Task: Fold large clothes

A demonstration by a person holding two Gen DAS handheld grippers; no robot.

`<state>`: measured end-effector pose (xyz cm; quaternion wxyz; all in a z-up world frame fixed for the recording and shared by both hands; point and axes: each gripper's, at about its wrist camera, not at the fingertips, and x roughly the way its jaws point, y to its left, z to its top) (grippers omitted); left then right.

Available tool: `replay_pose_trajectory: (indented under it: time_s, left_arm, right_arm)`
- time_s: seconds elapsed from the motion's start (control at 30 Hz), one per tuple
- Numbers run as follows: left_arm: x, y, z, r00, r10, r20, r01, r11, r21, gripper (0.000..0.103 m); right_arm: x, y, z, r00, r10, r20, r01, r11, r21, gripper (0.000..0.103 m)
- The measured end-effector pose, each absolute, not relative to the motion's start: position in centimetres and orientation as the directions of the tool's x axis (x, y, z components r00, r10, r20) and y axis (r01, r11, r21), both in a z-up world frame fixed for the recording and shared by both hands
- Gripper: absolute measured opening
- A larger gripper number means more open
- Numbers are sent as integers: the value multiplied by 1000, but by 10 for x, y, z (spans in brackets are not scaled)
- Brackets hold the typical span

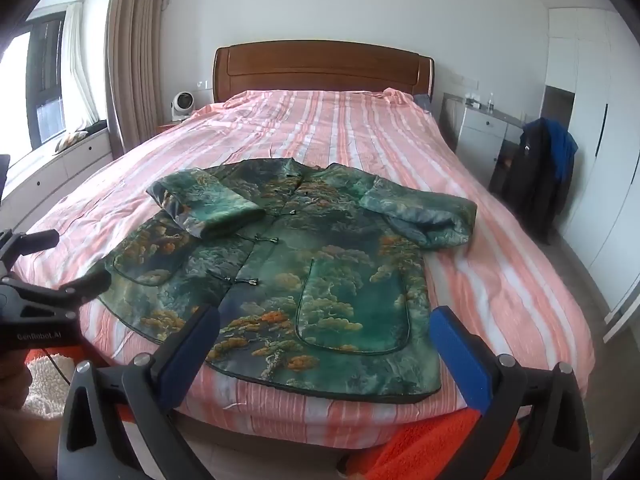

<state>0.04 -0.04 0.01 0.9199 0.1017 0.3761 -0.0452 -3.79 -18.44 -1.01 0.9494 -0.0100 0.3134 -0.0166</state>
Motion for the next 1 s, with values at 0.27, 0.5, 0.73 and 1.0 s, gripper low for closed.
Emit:
replay_pose_trajectory:
  time_s: [0.27,0.5,0.73,1.0]
  left_arm:
    - [-1,-6,-2,693,-38,-720,179,976,121,103]
    - [4,1,-7,662,-76,-746,180,982,60,103]
    - [7,4,-7,656,-82,-750,177,983,47,103]
    - [7,7,-8,651,-79,-755,170,984,44,103]
  right_arm:
    - [-35,-181,-16,781,-18,-625,11,1000,-14,103]
    - [-34,-180,-17,780,-13,-626,4,1000,-15,103]
    - [-33,-177,-17,790,-11,-613,0,1000,-18,103]
    - [-34,-170,-10,804,-7,-595,-14,999,-31,103]
